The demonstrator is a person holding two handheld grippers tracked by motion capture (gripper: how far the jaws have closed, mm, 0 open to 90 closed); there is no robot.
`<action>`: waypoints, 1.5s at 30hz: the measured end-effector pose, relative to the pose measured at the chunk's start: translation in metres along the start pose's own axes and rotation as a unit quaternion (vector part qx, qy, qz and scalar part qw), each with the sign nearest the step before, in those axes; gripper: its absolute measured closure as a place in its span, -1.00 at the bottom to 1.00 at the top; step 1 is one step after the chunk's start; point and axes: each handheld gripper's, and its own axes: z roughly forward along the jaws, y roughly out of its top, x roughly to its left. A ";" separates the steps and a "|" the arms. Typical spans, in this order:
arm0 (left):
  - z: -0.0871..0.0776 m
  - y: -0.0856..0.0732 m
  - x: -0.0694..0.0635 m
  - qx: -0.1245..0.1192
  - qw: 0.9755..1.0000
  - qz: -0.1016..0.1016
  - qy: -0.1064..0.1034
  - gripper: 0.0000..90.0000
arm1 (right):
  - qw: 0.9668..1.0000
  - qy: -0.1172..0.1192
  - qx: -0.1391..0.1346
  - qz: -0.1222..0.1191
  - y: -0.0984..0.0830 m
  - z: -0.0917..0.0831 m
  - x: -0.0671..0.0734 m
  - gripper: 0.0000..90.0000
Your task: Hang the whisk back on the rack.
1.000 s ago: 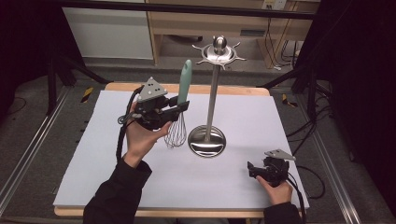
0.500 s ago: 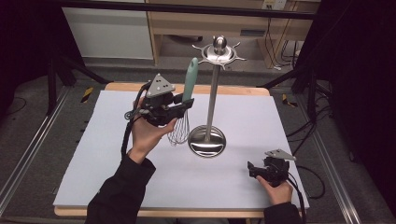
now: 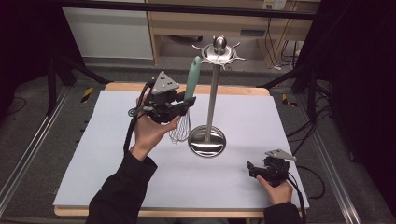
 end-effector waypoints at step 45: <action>0.034 0.004 -0.002 -0.014 1.000 -0.001 0.002 0.52 | 1.000 0.005 -0.001 0.005 0.000 0.000 -0.001 -0.82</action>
